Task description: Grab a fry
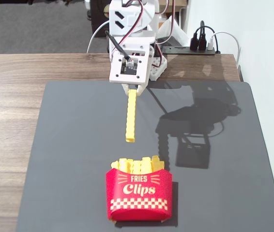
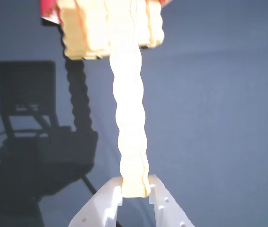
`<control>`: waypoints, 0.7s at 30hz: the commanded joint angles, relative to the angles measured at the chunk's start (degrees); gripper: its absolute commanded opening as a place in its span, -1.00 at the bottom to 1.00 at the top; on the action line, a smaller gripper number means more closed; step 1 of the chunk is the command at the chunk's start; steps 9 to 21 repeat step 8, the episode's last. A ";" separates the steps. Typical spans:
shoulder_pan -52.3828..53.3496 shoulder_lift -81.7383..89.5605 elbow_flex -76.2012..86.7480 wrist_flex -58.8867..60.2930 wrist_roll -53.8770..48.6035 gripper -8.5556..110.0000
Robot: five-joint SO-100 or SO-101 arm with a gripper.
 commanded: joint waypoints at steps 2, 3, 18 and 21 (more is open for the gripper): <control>-0.53 -0.70 -3.52 0.44 -0.35 -0.85; -0.53 -1.05 -3.52 0.26 -0.35 -0.85; -0.18 -1.93 -3.34 -0.09 -0.79 -0.85; -0.18 -1.93 -3.34 -0.09 -0.79 -0.85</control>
